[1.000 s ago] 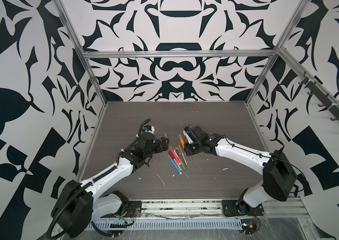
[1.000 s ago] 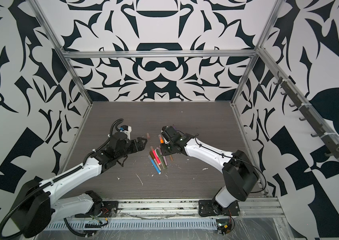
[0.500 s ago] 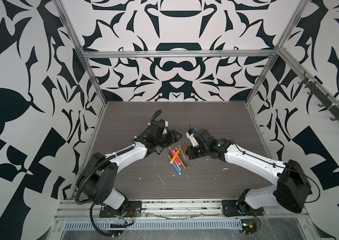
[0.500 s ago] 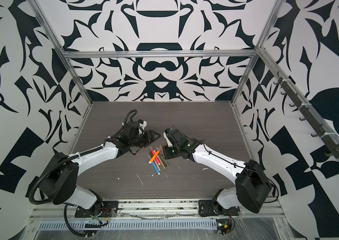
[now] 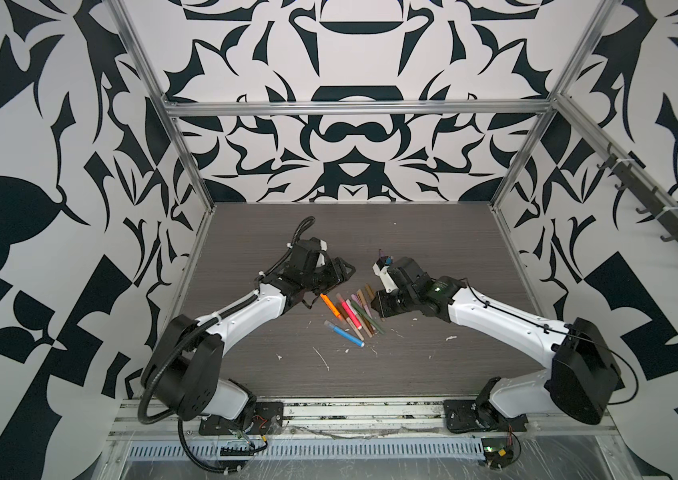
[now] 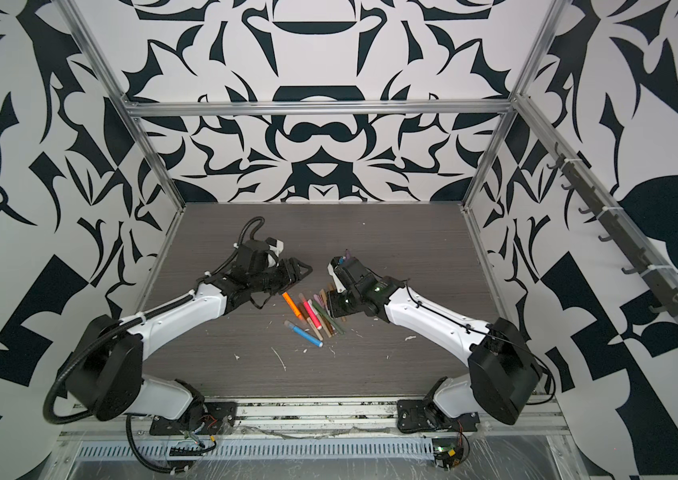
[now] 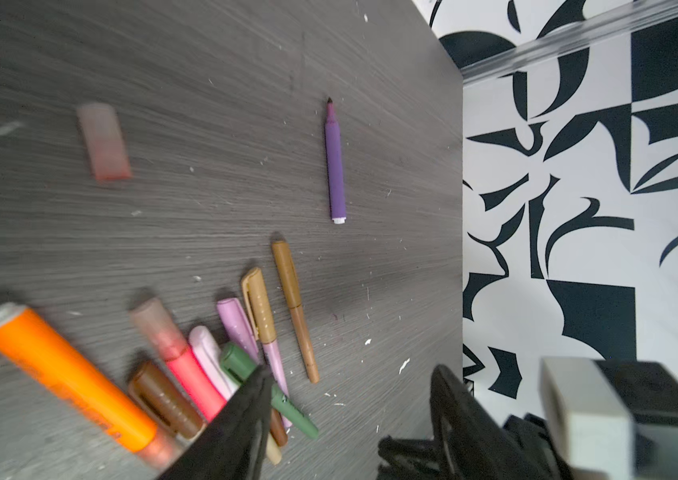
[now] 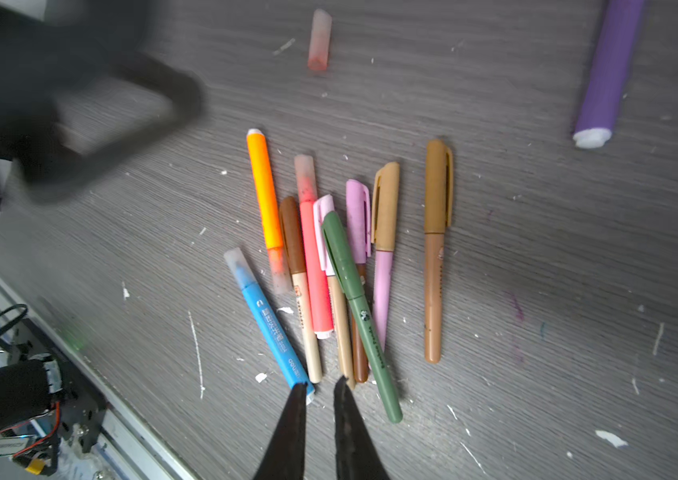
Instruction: Open the pen caps
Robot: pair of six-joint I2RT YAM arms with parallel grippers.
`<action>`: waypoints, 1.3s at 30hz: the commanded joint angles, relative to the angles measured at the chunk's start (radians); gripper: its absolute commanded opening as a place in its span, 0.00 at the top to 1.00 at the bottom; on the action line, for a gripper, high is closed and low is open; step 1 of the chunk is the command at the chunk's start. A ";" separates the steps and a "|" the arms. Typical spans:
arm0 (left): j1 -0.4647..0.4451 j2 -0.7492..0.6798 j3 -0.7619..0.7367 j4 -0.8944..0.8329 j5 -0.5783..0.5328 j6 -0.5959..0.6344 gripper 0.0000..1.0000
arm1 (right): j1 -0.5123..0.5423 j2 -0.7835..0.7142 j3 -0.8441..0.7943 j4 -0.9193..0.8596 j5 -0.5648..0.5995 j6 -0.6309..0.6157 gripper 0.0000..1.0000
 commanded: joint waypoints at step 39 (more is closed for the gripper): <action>0.202 -0.592 -0.292 -0.304 -0.152 0.201 0.28 | 0.139 0.950 1.093 -0.429 0.138 -0.133 0.71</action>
